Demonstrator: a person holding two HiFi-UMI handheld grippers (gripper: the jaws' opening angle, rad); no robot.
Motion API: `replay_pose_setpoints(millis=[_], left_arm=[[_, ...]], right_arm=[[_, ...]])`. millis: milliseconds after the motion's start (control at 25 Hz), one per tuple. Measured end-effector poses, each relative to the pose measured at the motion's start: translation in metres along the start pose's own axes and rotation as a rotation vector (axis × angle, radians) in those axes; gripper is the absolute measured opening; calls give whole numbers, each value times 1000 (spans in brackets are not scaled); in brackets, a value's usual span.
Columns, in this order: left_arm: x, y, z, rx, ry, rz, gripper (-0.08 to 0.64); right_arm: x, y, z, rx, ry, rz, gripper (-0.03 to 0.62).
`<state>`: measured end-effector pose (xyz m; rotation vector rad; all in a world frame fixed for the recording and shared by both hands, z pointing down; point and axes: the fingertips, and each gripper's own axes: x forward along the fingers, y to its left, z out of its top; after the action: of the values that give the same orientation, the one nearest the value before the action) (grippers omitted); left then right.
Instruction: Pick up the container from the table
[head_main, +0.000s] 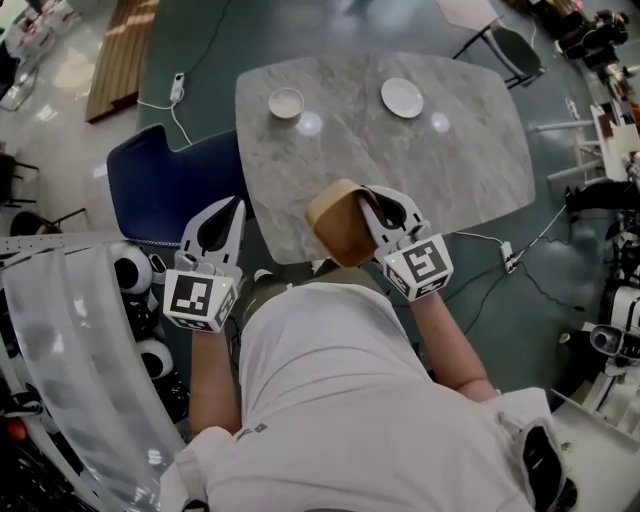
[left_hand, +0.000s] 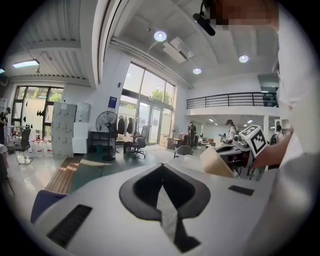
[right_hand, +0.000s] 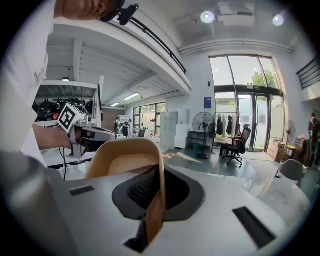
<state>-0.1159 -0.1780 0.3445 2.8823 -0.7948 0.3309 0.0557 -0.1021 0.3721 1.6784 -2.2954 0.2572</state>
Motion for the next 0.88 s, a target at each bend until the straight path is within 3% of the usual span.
replay_pose_setpoints(millis=[560,880], left_arm=[[-3,-21,35,86,-112,-95,3],[4,-30,34,139,-102,-138,2]], right_arm=[[-46,20,18,18,-145,-95,14],[-56,12,9,-3,-123,-142,14]])
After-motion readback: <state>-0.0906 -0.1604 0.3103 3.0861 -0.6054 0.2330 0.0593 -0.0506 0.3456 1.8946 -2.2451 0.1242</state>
